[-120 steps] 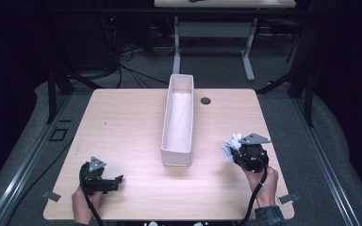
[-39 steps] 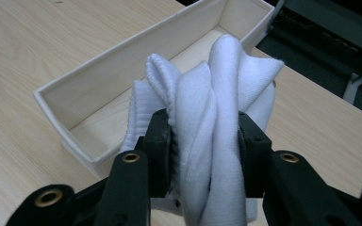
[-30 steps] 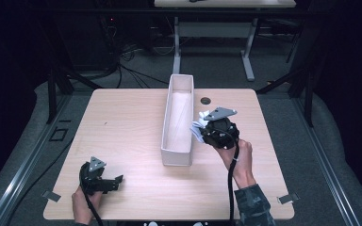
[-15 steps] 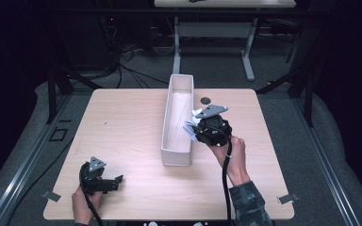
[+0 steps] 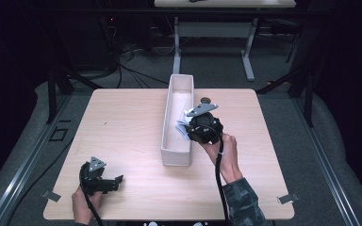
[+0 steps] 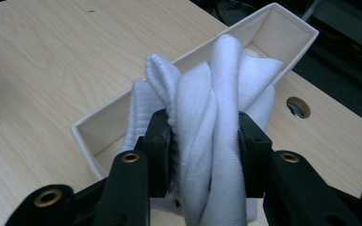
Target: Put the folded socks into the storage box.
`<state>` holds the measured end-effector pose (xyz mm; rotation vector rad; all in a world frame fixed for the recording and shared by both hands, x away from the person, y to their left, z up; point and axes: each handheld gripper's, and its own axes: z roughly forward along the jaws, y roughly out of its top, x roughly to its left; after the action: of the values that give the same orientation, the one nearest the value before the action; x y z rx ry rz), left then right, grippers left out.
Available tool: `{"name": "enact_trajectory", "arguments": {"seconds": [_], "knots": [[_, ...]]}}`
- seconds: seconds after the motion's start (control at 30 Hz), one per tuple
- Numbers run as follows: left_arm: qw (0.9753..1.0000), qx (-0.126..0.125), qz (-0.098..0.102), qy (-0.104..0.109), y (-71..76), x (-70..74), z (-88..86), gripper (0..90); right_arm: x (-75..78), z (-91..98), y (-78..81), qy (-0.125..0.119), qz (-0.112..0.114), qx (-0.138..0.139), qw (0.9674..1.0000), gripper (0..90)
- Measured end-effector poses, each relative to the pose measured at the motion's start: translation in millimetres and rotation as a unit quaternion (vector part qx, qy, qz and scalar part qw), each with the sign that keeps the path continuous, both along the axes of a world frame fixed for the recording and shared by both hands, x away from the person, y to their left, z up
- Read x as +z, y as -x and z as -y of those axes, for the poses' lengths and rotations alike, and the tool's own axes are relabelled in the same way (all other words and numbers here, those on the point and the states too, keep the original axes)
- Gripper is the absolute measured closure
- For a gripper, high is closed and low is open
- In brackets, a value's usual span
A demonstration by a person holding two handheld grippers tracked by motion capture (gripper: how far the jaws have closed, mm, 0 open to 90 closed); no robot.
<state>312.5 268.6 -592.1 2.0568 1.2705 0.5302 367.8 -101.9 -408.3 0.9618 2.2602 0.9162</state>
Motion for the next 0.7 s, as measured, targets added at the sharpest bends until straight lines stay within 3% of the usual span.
{"name": "enact_trajectory", "arguments": {"seconds": [0.3, 0.33, 0.37, 0.57, 0.6, 0.7], "knots": [[1.0000, -0.002, 0.000, 0.000, 0.0, 0.1, 0.0, 0.3, -4.2, -12.2, -5.2, -0.001, -0.009, 0.005, 0.9999, 62.8], [1.0000, -0.001, 0.000, 0.000, 0.0, 0.0, 0.0, 0.3, -5.5, -12.9, -6.7, -0.017, -0.014, 0.021, 0.9995, 62.8], [1.0000, -0.001, 0.000, 0.000, 0.1, 0.0, 0.0, 0.3, -5.2, -14.5, -6.3, -0.006, -0.011, 0.011, 0.9999, 62.8], [1.0000, -0.002, 0.000, 0.000, 0.0, 0.0, 0.0, 0.3, -8.5, -22.0, -8.3, -0.004, -0.016, 0.014, 0.9998, 62.7], [1.0000, -0.002, -0.001, 0.000, 0.1, 0.1, 0.0, 0.3, -9.8, -22.7, -9.4, -0.016, -0.021, 0.025, 0.9994, 62.6], [1.0000, -0.001, 0.000, 0.000, 0.0, 0.0, 0.1, 0.3, -11.3, -26.4, -9.4, -0.010, -0.021, 0.019, 0.9996, 62.5]]}}
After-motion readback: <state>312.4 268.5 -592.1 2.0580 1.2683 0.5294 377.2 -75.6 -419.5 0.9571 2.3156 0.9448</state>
